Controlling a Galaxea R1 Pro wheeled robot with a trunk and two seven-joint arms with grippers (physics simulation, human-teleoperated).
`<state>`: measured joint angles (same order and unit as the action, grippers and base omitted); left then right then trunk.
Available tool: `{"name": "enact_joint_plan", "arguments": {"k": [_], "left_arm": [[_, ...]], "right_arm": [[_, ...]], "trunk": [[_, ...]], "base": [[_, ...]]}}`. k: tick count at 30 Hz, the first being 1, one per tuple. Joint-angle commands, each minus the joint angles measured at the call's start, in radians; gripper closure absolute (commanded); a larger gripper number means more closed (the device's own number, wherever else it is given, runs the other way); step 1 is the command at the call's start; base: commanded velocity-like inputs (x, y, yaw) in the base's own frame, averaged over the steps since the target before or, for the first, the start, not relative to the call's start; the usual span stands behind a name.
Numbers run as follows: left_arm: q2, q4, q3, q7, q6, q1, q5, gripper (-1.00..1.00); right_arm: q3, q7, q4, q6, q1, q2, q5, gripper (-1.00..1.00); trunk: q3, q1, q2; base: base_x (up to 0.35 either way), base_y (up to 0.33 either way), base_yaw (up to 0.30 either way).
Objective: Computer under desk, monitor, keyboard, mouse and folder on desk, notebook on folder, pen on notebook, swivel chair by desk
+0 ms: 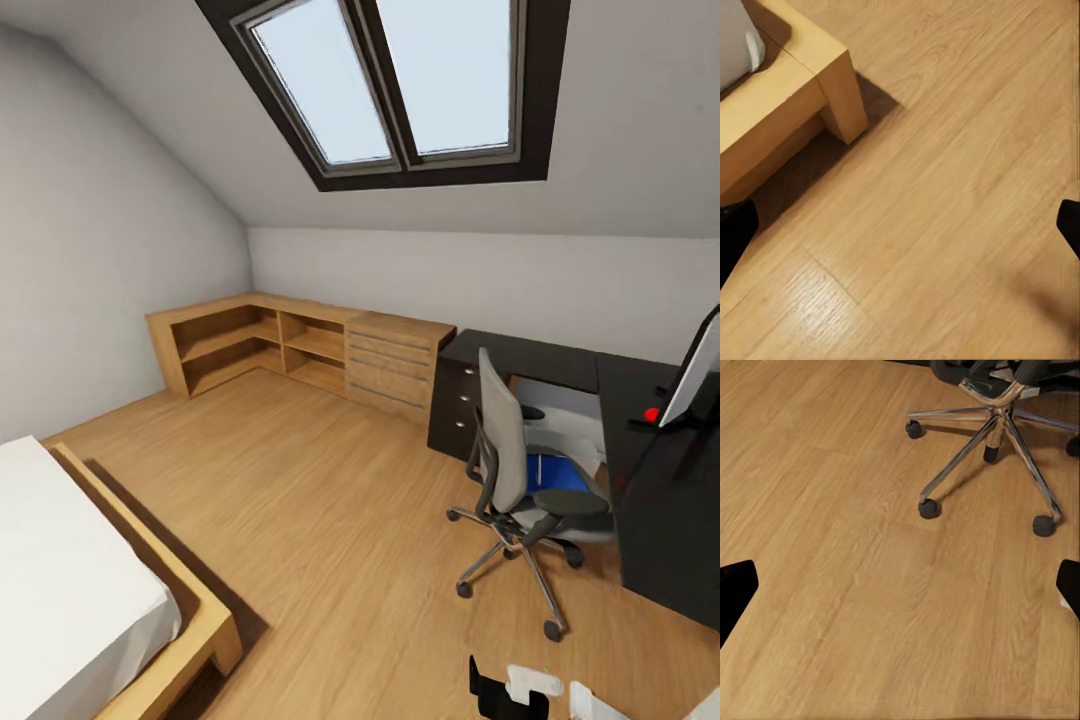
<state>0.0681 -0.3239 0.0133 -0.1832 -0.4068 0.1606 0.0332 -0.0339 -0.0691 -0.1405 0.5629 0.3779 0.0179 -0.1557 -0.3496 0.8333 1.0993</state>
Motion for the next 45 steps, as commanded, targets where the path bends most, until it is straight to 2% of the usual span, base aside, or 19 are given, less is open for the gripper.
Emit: {"name": "enact_joint_plan", "arguments": {"k": [1,5,11,30,39,45], "left_arm": [[0.001,0.0,0.001,0.0,-0.004,0.0,0.003,-1.0],[0.014,-0.003,0.003,-0.003,-0.004,0.0,0.005,-1.0],[0.022,-0.004,0.004,-0.005,-0.003,0.0,0.005,-1.0],[0.022,-0.012,0.01,-0.01,-0.003,0.0,0.005,-1.0],[0.022,-0.012,0.008,-0.082,-0.003,0.0,0.006,-1.0],[0.022,-0.011,0.007,-0.087,-0.003,0.0,0.005,-1.0]], "right_arm": [[-0.003,0.0,0.001,0.003,0.001,0.001,-0.001,-1.0],[-0.005,0.0,0.001,0.006,0.0,-0.001,-0.003,-1.0],[-0.004,0.0,0.001,0.008,0.001,0.0,-0.003,-1.0],[0.0,0.0,0.025,0.007,0.001,0.002,0.004,-1.0],[-0.001,0.001,0.025,0.008,0.001,0.0,0.002,-1.0],[-0.002,0.001,0.025,0.028,0.001,0.0,0.004,-1.0]], "trunk": [[-0.001,0.0,0.001],[-0.002,0.0,0.001],[-0.021,0.023,0.043],[-0.078,0.096,0.176],[-0.104,0.13,0.239],[-0.122,0.153,0.281]], "base": [[0.015,0.015,-0.28],[0.005,0.005,-0.293],[0.001,0.001,-0.299],[0.0,0.0,-0.286],[0.0,0.0,-0.285],[0.0,0.0,-0.297]]}}
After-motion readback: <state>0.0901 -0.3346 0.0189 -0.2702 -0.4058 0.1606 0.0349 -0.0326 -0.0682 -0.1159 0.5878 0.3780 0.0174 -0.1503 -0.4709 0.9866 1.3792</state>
